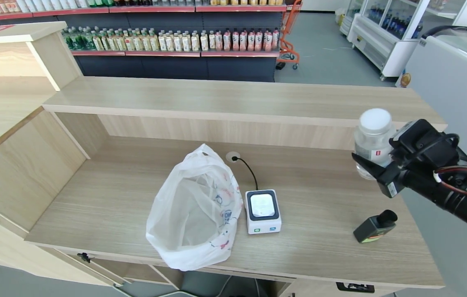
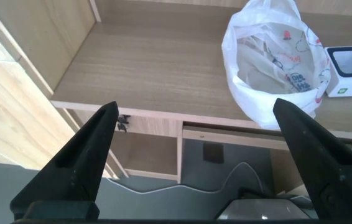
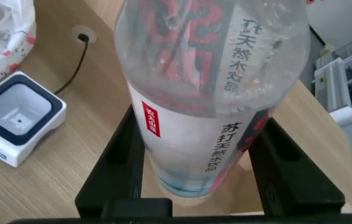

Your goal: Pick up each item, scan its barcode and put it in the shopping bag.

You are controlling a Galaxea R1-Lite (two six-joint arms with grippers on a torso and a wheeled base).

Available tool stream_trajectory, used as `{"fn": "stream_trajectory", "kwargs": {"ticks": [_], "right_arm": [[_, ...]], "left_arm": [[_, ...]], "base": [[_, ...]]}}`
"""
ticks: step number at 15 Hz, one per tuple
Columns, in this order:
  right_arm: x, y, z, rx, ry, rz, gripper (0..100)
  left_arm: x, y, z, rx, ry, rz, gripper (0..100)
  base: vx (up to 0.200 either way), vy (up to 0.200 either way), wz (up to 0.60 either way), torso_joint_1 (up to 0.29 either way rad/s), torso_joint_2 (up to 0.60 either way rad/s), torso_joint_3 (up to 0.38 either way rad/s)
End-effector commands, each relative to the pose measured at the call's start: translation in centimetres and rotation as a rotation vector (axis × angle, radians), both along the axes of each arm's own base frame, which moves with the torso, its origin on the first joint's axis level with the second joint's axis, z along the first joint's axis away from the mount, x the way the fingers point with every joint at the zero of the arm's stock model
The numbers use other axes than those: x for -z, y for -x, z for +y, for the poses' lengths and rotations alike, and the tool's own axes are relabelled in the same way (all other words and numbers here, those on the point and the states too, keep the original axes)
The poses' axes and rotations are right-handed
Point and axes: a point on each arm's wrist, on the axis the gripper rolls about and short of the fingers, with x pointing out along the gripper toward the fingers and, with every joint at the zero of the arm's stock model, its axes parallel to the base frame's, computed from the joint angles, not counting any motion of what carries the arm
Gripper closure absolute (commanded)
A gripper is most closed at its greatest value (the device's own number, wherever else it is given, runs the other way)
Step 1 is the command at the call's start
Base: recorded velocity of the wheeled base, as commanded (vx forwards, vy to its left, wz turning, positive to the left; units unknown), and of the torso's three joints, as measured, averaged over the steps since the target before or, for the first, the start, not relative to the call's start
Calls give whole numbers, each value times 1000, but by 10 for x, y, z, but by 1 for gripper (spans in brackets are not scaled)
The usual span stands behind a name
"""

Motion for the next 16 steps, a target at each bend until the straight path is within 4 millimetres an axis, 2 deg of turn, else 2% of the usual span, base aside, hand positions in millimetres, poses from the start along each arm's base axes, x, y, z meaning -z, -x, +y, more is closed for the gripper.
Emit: {"fn": "stream_trajectory", "kwargs": {"ticks": [1, 4, 10, 13, 16], "right_arm": [[14, -29, 10, -39, 7, 21, 100], [39, -54, 20, -155, 2, -5, 100], [88, -80, 24, -303, 19, 57, 100], [102, -102, 20, -341, 24, 57, 100], [113, -114, 21, -344, 25, 71, 100]], "left_arm": [[0, 0, 0, 0, 0, 0, 0], [0, 0, 0, 0, -1, -2, 0], [0, 0, 0, 0, -1, 0, 0], [0, 0, 0, 0, -1, 0, 0], [0, 0, 0, 0, -1, -2, 0]], "base": [[0, 200, 0, 2, 2, 2], [0, 200, 0, 2, 1, 7], [0, 0, 0, 0, 0, 0], [0, 0, 0, 0, 0, 0], [0, 0, 0, 0, 0, 0]]}}
